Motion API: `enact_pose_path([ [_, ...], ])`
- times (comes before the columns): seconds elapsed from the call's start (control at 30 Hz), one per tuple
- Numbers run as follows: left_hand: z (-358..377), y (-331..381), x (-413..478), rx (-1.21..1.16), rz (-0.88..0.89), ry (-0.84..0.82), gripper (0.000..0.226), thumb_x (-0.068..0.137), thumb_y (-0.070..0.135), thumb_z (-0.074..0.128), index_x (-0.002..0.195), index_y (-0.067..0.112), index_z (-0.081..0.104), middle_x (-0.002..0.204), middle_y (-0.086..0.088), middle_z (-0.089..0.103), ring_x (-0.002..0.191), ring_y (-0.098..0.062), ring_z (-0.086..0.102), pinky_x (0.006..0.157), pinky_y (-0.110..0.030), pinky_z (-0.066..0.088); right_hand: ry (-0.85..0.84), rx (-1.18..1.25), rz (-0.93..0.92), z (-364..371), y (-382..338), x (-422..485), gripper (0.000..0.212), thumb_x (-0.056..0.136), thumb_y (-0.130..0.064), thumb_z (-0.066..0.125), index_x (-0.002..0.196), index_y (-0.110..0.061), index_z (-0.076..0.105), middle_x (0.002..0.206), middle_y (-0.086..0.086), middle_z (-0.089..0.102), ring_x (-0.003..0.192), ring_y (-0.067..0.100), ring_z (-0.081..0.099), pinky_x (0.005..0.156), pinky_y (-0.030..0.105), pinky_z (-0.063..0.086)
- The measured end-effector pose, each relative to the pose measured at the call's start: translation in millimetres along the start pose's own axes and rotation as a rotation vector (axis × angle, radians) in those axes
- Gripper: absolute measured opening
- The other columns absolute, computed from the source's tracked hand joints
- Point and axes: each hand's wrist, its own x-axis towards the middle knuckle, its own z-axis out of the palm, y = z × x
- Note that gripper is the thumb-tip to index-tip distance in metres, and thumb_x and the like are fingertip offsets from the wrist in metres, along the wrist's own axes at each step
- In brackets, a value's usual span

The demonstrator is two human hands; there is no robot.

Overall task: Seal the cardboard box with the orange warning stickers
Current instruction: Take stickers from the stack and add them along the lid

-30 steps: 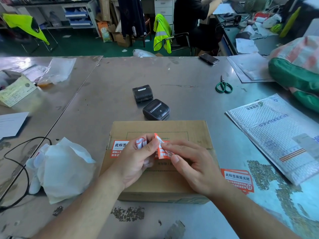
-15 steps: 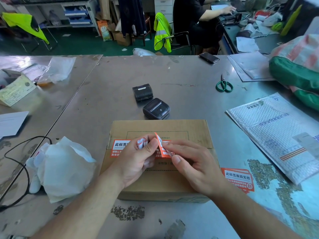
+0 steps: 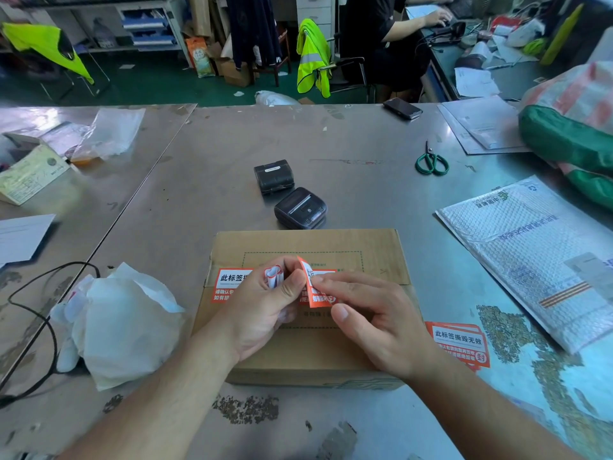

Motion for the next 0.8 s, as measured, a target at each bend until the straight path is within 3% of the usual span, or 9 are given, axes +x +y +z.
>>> enact_pose_path([
  [0.2,0.1,1.1,0.5,0.033,-0.002,-0.003,0.043,0.069,0.044,0.083,0.087,0.014,0.058,0.066,0.005,0.058,0.052,-0.003,0.049,0.048,-0.02,0.024,0.007,-0.017,-0.013,0.0,-0.7,-0.3,0.034,0.093,-0.024,0.057,0.12,-0.01,0.073,0.122,-0.004,0.071,0.112,0.006,0.066,0.091,0.019,0.049],
  [0.37,-2.4,0.8,-1.0,0.003,-0.006,0.015,0.011,0.079,0.026,0.068,0.081,0.016,0.065,0.053,0.002,0.042,0.04,-0.004,0.03,0.046,-0.02,0.022,0.01,0.021,0.006,-0.3,0.8,1.3,0.034,0.096,-0.024,0.055,0.121,-0.01,0.073,0.122,-0.003,0.071,0.114,0.007,0.066,0.092,0.02,0.049],
  [0.63,-3.1,0.7,-1.6,0.006,-0.015,0.033,0.016,0.069,0.028,0.068,0.075,0.014,0.063,0.049,0.004,0.039,0.041,-0.004,0.029,0.051,-0.028,0.015,0.017,0.001,0.013,1.7,0.6,0.8,0.035,0.098,-0.027,0.051,0.118,-0.01,0.074,0.12,-0.003,0.072,0.114,0.007,0.066,0.092,0.023,0.051],
  [0.8,-2.0,1.8,-2.5,0.038,-0.016,0.019,0.026,0.069,0.03,0.067,0.082,0.01,0.056,0.049,0.008,0.045,0.042,-0.004,0.03,0.054,-0.032,0.013,0.022,-0.003,0.009,2.8,0.2,0.1,0.035,0.098,-0.028,0.051,0.118,-0.011,0.075,0.12,-0.003,0.073,0.113,0.008,0.067,0.091,0.026,0.053],
])
